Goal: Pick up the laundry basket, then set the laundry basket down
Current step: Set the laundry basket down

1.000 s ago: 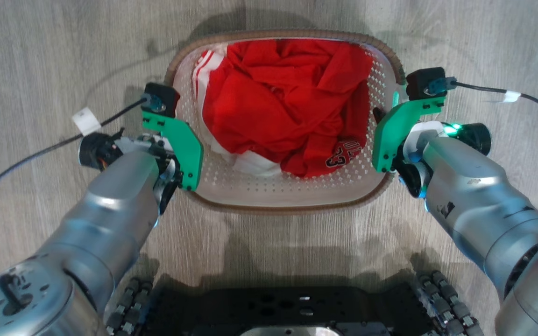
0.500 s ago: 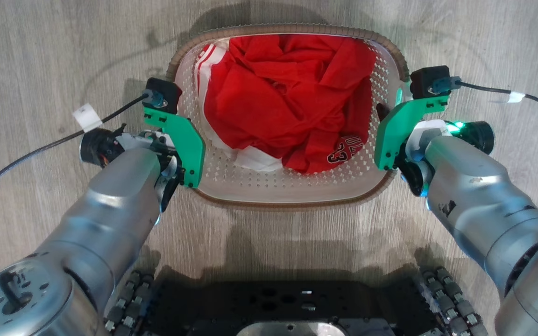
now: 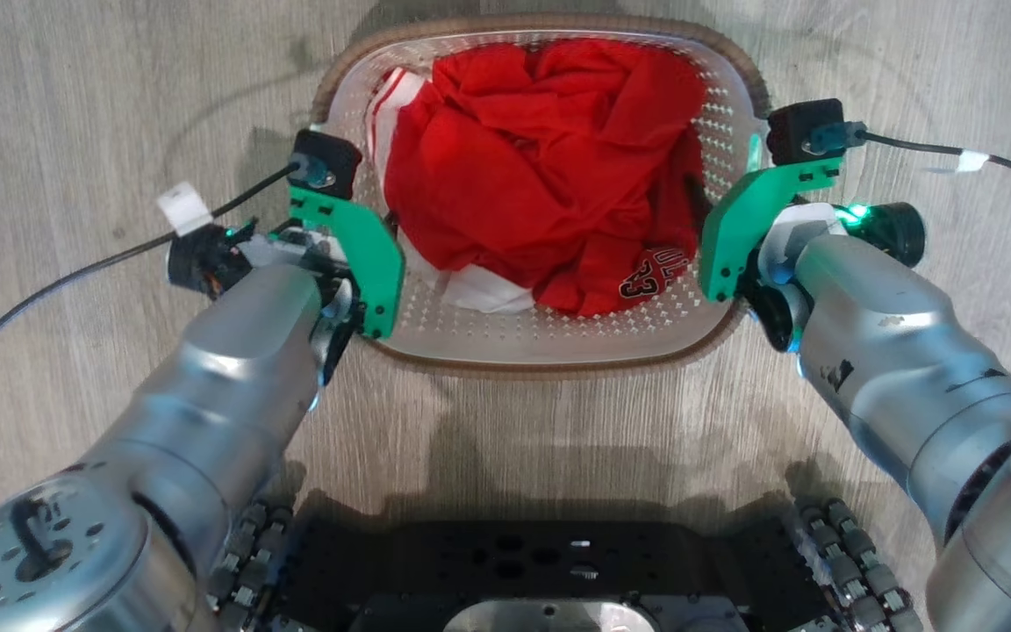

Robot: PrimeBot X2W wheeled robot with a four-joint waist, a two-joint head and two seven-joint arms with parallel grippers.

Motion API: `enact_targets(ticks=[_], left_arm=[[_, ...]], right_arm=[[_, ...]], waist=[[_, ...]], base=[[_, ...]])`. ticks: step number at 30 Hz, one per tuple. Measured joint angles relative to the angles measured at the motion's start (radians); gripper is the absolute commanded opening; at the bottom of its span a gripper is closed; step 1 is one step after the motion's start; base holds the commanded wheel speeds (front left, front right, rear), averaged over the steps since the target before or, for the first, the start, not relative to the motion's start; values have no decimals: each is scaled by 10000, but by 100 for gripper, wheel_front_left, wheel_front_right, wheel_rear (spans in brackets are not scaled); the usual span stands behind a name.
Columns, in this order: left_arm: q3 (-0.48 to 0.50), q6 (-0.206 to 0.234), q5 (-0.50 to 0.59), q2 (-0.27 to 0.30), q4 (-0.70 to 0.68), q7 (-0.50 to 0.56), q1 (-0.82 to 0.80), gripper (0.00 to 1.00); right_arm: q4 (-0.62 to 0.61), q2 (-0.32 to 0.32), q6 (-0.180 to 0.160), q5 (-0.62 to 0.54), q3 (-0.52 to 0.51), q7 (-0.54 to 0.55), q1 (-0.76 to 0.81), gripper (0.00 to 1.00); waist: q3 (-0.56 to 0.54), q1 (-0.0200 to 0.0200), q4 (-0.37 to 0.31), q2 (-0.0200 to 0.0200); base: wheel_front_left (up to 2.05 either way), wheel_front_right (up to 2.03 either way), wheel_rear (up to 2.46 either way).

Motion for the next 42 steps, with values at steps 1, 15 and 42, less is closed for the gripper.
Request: enact_targets(ticks=[1,15,42], left_arm=[[-2,75,2,-40,-6,-4,-30,100],[-12,339,52,-94,33,-75,-86,100],[564,587,-48,-86,635,-1923,2558,100]], right_arm=[[-2,6,0,-2,-4,0,0,100],[4,-65,-2,0,-77,121,23,100],[-1174,-224,0,744,-1494,-809,2696,100]], waist=[[2,0,8,0],[-480,0,76,0],[-6106,-1,-378,0]], base=[[0,0,0],[0,0,0],[0,0,0]])
